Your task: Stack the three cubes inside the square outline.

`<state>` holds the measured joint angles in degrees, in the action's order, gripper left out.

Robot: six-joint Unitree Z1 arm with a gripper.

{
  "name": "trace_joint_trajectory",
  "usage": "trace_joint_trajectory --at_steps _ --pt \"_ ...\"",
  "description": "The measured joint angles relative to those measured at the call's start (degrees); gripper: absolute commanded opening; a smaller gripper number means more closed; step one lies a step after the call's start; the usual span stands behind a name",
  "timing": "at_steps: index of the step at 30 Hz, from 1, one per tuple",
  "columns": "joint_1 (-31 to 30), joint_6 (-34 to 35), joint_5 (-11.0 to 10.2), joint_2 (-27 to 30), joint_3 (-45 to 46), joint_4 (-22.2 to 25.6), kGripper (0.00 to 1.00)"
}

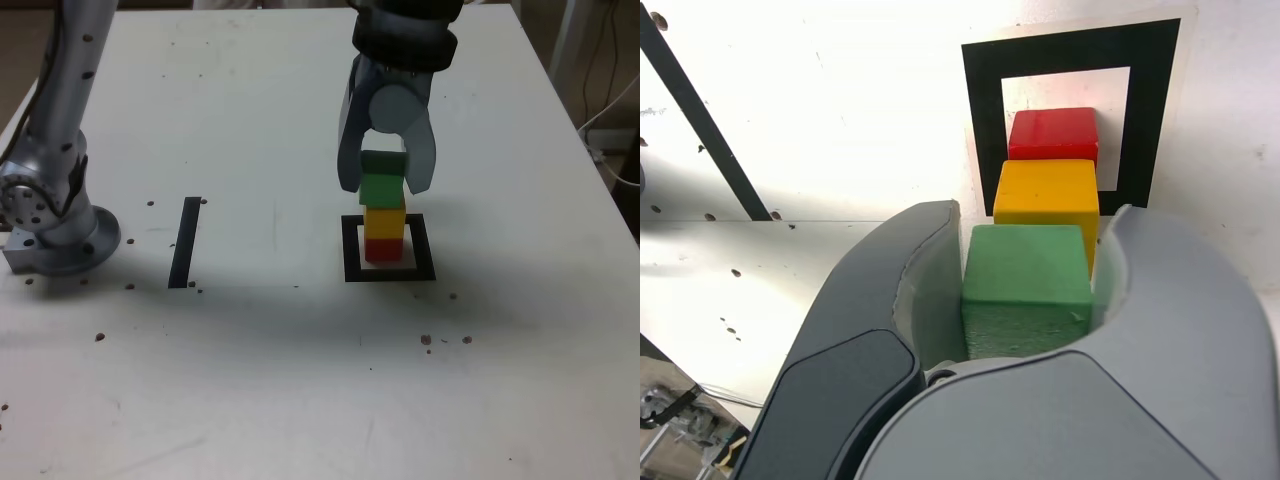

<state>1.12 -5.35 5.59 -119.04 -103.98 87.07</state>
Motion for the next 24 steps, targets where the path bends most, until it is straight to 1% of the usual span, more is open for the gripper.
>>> trace_joint_trajectory --at_steps 2,7,14,19,24 --pt "0.0 -0.1 0.0 0.0 0.4 -0.5 0.99" --pt "0.0 -0.1 0.0 0.0 1.4 -1.5 0.99" --pt "0.0 -0.1 0.0 0.3 1.5 -1.8 0.99" --pt "0.0 -0.1 -0.3 2.3 2.1 -1.7 0.99" --pt "0.0 0.2 -1.3 5.4 4.1 -1.3 1.0"
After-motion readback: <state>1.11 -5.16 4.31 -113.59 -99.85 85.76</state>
